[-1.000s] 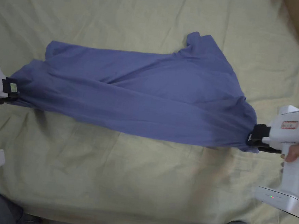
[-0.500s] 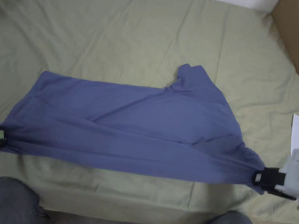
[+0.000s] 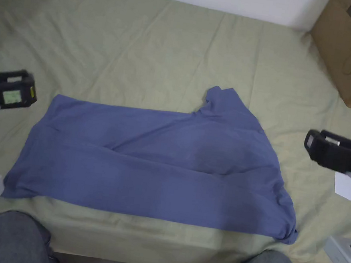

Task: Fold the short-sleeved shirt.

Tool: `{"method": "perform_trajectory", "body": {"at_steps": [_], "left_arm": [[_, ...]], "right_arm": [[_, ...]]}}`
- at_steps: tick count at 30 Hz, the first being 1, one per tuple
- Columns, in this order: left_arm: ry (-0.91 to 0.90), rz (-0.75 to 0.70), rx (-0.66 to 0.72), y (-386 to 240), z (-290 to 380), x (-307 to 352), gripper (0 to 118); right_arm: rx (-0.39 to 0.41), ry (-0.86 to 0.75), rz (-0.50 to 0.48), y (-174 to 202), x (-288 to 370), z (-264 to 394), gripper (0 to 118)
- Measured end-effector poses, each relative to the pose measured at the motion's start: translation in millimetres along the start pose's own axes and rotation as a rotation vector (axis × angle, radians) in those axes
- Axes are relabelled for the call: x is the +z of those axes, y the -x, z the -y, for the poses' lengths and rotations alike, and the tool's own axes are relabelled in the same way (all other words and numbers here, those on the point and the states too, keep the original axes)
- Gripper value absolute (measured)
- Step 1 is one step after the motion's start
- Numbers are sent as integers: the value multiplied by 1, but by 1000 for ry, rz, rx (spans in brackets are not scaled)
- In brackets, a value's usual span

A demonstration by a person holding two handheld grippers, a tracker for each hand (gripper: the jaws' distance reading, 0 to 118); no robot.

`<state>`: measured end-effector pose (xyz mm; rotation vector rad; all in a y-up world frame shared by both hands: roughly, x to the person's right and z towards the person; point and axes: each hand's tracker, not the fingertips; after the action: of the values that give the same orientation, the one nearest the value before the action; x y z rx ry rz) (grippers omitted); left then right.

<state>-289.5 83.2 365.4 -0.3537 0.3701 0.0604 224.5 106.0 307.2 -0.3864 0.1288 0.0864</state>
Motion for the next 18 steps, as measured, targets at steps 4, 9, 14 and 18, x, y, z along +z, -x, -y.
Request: {"method": "perform_trajectory", "body": {"at_steps": [4,9,14,18], "left_arm": [[-207,20,-37,-29,-6,25,100],[-217,87,-93,-50,6,29,18],[-181,151,-89,-61,12,25,0],[-155,189,-80,-63,10,18,0]], "right_arm": [[47,-178,18,35,19,-8,107],[-24,-237,-24,61,25,-2,67],[-20,-246,-52,80,20,1,1],[-24,-232,-87,87,12,0,0]]}}
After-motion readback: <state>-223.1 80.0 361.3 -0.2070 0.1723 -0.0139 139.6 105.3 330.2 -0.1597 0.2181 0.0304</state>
